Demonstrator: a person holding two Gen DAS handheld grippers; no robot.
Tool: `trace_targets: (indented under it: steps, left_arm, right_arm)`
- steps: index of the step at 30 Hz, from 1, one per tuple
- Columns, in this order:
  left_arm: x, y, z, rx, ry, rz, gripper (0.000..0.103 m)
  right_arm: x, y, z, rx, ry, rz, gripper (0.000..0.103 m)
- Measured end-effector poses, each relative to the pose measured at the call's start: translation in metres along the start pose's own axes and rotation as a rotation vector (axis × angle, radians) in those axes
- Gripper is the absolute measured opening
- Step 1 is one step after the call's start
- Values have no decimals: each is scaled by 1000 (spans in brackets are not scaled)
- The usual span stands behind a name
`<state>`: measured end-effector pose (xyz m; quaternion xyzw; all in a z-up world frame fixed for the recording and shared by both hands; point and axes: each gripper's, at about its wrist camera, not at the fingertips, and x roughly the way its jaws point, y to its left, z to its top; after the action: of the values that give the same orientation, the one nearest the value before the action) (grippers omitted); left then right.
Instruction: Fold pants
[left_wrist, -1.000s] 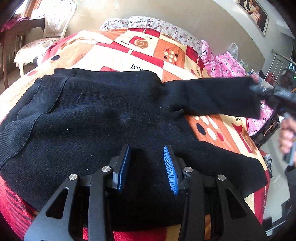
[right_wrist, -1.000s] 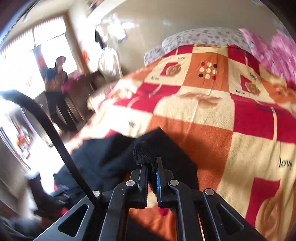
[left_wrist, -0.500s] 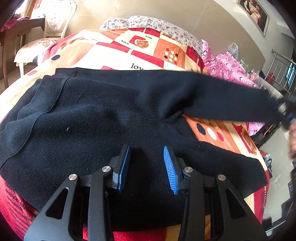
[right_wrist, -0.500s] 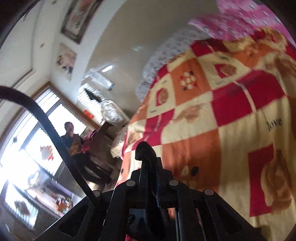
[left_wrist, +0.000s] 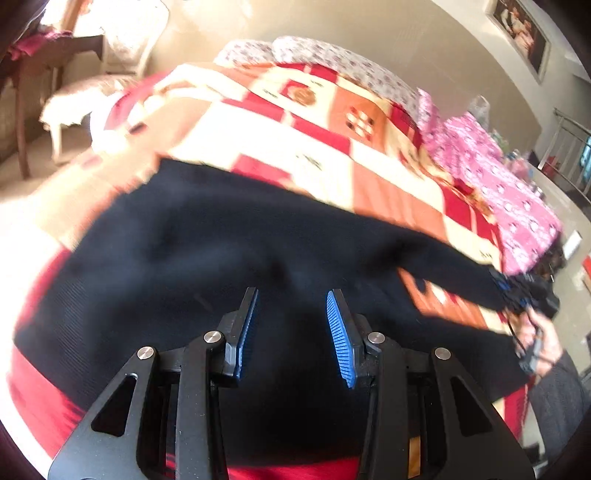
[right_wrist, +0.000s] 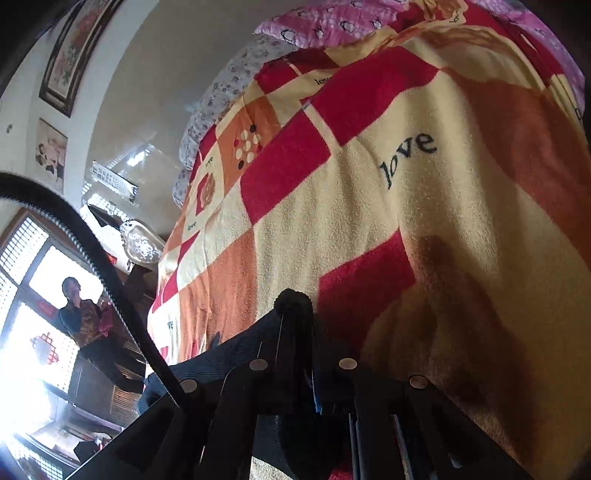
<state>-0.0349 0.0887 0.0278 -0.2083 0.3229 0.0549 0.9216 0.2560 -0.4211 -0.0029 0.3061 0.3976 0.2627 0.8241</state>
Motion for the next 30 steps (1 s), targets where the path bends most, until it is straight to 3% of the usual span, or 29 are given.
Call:
trace_targets:
  steps: [3,5,7,13,16,20,30]
  left_arm:
    - [0,26,42,14,-11,98,37]
    - [12,46,74,32,14,94,64]
    - [34,69,105,35,69,84,71]
    - [97,91,135,320,268,124,71]
    - [108,92,131,355,310,26,71]
    - [131,101,135,364,382,-19,71]
    - [137,99,142,439,363,-100,67]
  right_arm:
    - [0,-9,-4,58,34,20,7]
    - [1,-14,-5,81,40,45,7]
    - [4,-14,-6,81,40,53,7]
    - [7,-12,-7,75,50,74,7]
    - [9,-11,-7,65,57,74,7]
    - [12,-9,-6,63,62,72,7]
    - [14,-8,-6,61,63,70,7]
